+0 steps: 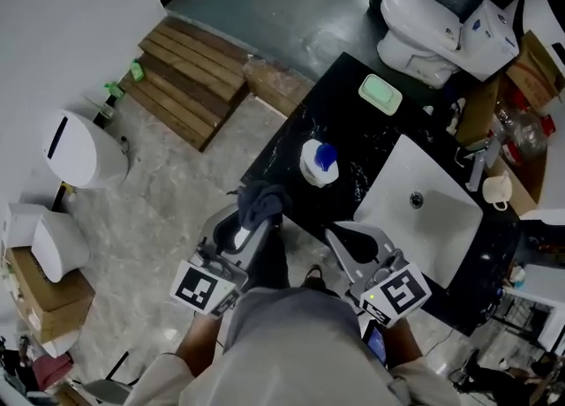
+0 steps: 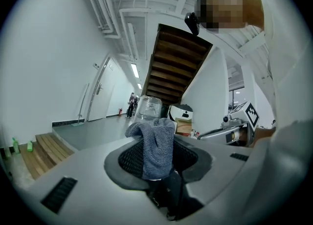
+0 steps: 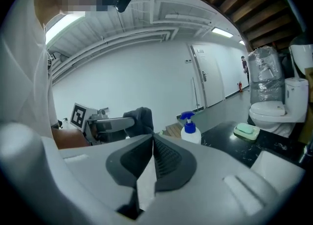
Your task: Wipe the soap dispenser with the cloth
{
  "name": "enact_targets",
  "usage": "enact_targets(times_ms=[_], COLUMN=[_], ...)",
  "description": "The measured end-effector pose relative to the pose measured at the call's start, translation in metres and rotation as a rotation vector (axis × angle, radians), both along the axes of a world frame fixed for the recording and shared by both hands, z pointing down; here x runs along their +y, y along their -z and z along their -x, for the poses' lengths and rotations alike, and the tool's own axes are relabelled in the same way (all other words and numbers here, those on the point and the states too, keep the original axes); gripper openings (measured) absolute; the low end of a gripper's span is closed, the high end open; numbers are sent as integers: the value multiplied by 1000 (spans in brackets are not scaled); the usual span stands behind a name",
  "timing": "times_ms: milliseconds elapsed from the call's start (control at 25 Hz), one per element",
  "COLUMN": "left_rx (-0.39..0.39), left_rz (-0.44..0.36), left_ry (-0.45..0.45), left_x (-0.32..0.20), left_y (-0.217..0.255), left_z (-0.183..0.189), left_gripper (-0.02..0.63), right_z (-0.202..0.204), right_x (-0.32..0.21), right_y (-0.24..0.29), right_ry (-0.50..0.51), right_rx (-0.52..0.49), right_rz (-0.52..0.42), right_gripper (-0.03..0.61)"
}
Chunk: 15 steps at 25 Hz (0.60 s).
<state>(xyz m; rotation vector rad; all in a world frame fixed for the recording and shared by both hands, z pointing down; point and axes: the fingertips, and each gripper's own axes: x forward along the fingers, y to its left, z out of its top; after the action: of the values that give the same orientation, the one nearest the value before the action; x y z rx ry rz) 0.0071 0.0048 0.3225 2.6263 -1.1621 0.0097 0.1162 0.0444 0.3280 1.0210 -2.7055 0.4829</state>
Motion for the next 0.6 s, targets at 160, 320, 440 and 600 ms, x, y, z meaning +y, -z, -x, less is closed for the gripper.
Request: enact_targets(times_ms=[160,320,440,600], left_rx=[21,17,41,78], left_rz=[9,25,9,-23], left_ry=[-55,-113,-167,-215], left_x=[-26,-47,-66,-91], left_y=[-2,-11,-9,2], left_z=[7,13,14,19], left_gripper=[133,133,133,133], right_z=[11,19,25,30], right_x=[-24,-44,-56,-66], right_y=[-5,-6,-4,-1], right_ry=[-27,-68,-104,-160], right_rx=[28,53,81,117], right_rz=[26,37,40,46], right_gripper=[5,5,5,5])
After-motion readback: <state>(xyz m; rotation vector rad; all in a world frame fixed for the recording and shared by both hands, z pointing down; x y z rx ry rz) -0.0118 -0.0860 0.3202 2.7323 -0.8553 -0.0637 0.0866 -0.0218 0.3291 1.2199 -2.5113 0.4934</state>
